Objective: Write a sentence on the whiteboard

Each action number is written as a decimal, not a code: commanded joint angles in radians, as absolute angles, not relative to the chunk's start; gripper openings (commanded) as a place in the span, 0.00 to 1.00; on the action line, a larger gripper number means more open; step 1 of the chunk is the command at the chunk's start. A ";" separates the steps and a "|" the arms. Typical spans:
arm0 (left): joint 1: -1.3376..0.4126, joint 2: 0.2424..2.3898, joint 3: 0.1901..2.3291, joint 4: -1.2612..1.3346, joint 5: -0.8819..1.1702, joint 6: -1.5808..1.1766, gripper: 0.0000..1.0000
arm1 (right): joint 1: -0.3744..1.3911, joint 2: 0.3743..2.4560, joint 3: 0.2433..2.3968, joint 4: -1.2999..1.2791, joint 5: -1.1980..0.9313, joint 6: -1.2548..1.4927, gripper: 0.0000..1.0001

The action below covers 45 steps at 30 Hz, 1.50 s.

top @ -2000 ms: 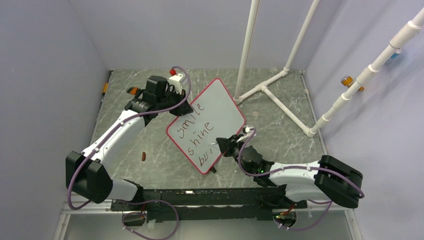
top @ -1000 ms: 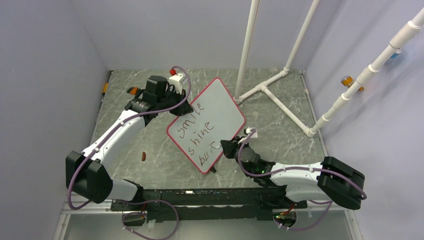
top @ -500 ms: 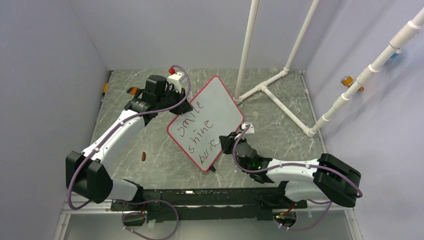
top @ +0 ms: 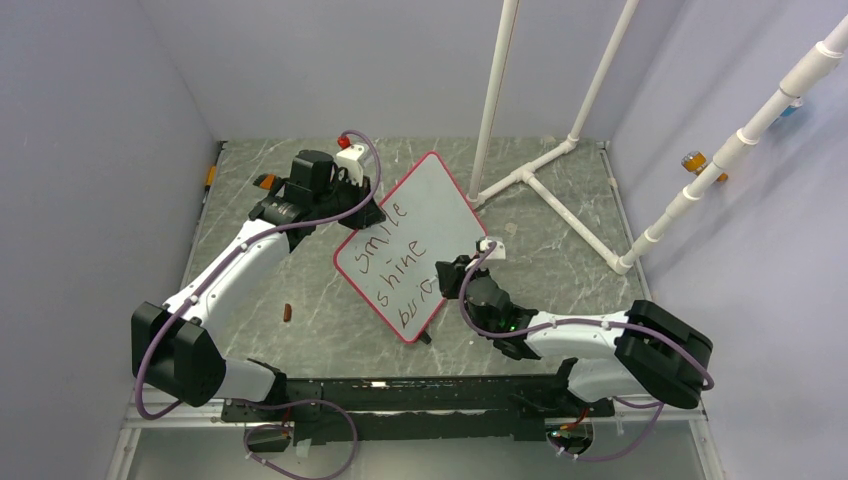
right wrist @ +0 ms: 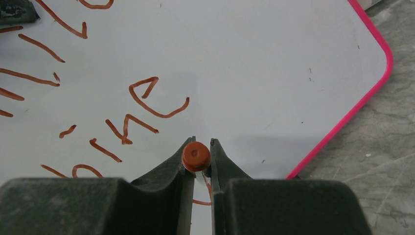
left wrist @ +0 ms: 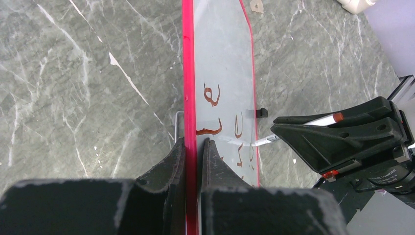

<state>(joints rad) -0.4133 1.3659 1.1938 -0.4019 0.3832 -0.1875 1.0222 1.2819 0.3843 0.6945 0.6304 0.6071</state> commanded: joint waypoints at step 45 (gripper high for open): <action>-0.408 1.364 1.189 -0.367 0.312 -0.114 0.00 | 1.040 0.938 0.108 0.930 0.555 0.575 0.00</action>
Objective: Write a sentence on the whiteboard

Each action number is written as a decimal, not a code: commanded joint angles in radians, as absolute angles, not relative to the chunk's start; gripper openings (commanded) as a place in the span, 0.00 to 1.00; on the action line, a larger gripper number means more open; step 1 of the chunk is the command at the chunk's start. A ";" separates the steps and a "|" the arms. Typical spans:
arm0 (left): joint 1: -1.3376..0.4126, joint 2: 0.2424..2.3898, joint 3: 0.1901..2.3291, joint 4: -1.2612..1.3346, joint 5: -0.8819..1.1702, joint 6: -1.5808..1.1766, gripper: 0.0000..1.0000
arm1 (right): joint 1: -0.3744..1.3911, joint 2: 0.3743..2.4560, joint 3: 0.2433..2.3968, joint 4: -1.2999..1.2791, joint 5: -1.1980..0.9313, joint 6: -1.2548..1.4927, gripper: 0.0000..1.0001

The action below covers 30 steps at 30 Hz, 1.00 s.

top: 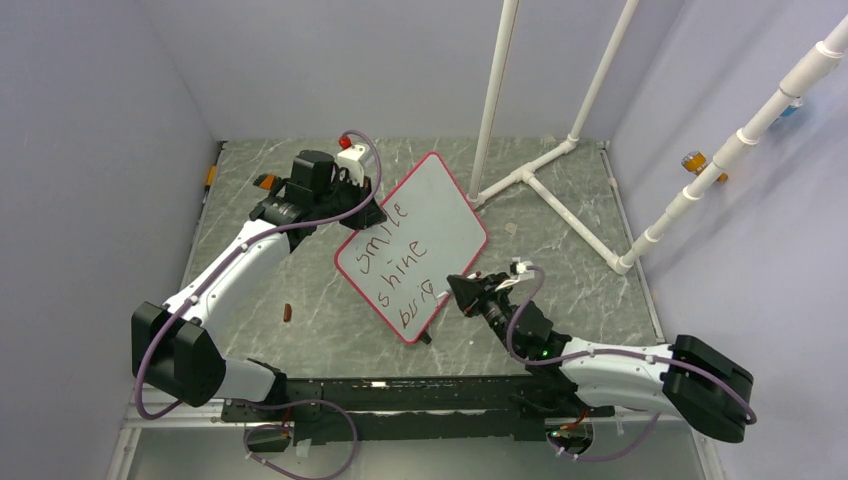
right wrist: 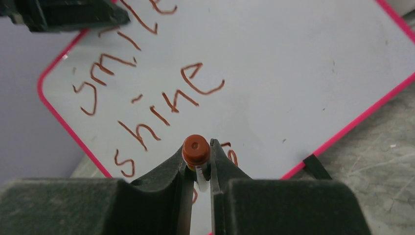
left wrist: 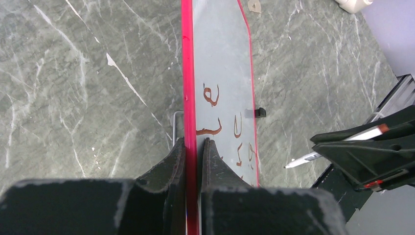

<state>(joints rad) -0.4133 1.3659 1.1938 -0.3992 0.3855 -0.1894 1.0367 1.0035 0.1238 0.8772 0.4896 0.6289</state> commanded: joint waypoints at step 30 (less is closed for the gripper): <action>-0.407 1.368 1.189 -0.362 0.313 -0.112 0.00 | 1.038 1.310 0.124 1.394 0.551 0.459 0.00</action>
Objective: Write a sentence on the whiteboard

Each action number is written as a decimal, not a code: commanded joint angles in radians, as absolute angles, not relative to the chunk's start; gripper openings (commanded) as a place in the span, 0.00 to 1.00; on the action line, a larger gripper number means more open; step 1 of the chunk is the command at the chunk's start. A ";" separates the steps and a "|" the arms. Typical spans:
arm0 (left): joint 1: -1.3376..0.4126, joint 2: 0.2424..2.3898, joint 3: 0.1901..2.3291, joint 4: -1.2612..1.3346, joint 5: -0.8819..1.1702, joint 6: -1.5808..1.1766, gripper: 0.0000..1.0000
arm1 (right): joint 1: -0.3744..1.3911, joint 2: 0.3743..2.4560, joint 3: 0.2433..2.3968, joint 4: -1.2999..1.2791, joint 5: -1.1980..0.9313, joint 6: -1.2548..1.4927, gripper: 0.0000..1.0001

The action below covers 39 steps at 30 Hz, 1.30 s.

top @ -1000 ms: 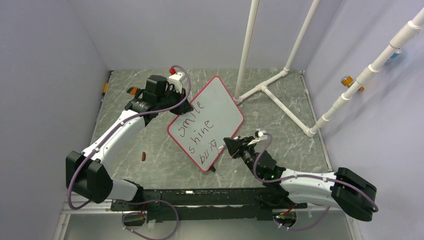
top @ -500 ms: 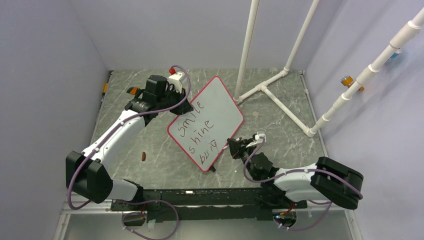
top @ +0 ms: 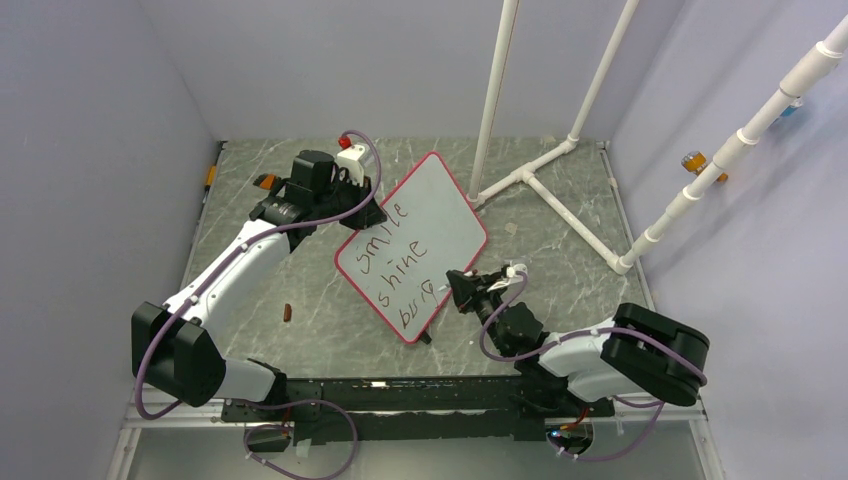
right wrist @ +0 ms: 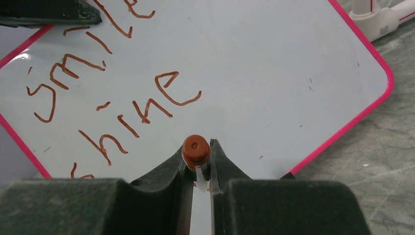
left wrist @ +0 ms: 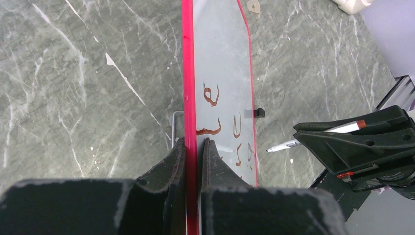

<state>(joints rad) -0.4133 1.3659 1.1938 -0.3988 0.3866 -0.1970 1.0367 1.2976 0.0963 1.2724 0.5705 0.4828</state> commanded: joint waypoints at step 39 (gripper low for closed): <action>-0.406 1.364 1.193 -0.362 0.318 -0.110 0.00 | 1.025 1.661 0.189 1.569 0.692 0.484 0.00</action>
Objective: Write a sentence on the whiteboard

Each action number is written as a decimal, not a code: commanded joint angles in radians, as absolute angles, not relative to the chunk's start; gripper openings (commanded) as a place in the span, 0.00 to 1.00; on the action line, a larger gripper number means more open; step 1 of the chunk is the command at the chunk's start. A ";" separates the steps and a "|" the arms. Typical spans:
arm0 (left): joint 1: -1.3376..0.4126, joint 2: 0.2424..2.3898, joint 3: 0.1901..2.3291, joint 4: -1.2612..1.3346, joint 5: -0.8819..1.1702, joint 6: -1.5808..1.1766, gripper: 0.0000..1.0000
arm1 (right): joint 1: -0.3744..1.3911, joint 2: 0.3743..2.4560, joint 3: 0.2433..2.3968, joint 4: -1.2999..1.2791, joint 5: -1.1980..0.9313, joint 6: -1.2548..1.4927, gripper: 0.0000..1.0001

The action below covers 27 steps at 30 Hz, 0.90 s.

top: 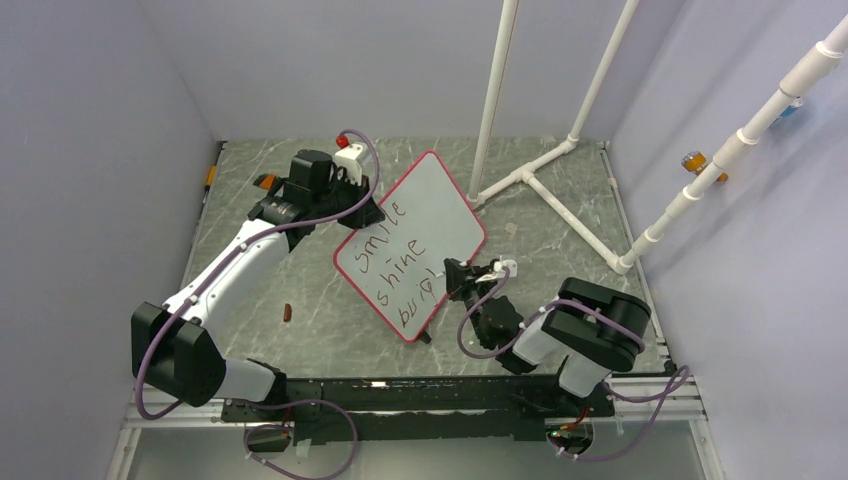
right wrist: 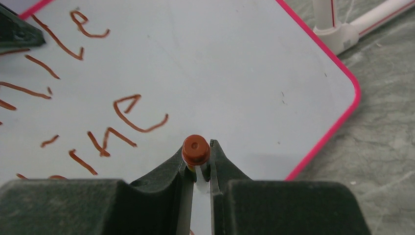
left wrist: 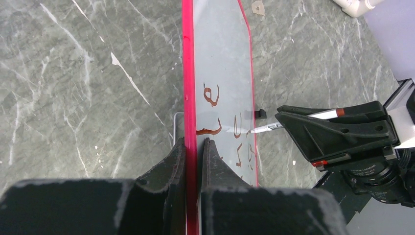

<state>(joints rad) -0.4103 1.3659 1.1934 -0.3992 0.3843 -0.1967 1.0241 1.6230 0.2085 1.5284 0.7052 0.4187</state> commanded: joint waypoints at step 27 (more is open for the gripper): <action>-0.406 1.365 1.187 -0.364 0.319 -0.110 0.00 | 1.016 1.628 0.338 1.467 0.677 0.362 0.00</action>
